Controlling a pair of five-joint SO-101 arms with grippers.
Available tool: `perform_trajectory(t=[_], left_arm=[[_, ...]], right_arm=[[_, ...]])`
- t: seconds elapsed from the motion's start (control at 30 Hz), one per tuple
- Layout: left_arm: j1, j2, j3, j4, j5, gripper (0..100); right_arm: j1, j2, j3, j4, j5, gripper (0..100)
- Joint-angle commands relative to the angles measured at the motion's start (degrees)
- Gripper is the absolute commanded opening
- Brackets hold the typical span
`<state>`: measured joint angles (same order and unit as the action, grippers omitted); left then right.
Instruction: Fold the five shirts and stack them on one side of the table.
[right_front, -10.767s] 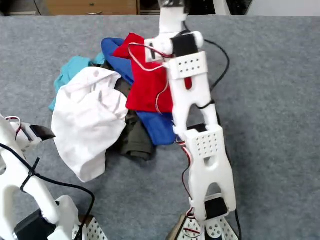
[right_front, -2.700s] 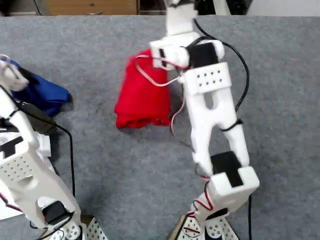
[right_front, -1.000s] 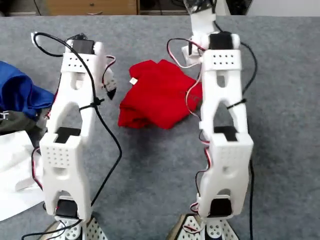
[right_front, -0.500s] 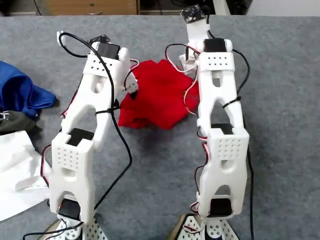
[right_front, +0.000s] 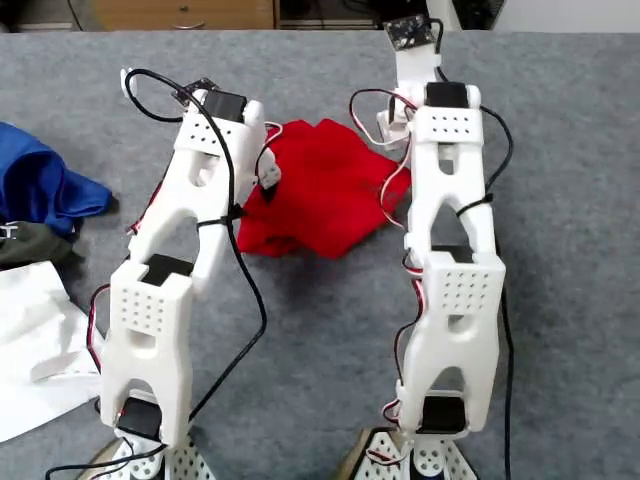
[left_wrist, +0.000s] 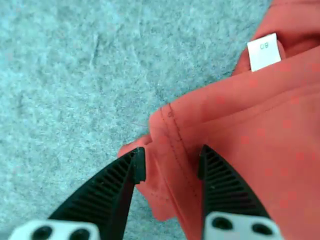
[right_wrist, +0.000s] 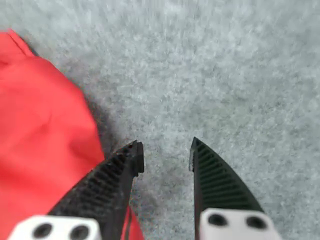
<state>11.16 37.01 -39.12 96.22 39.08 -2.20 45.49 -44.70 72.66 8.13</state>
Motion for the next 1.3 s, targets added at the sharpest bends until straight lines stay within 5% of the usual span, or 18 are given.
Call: perform_trajectory(t=[0.0, 0.27, 0.57, 0.77, 1.27], left_arm=[[0.7, -0.8, -0.4, -1.0, 2.3, 18], [0.8, -0.4, -4.0, -1.3, 2.2, 2], [4.7, -0.9, -6.4, -0.9, 2.1, 2], [0.1, -0.9, -21.1, 4.7, -2.2, 2], [-9.2, -27.3, -29.7, 4.7, -11.7, 2]], right_arm=[[0.9, -0.3, -2.7, -1.2, -0.7, 16.0], [1.0, -0.3, -2.7, -1.2, -0.7, 16.0], [2.2, -0.2, -2.7, -1.9, -0.7, 16.0], [2.2, -0.4, -3.6, -1.3, -0.7, 16.0], [4.1, 0.0, -35.5, 23.6, 3.0, 16.0]])
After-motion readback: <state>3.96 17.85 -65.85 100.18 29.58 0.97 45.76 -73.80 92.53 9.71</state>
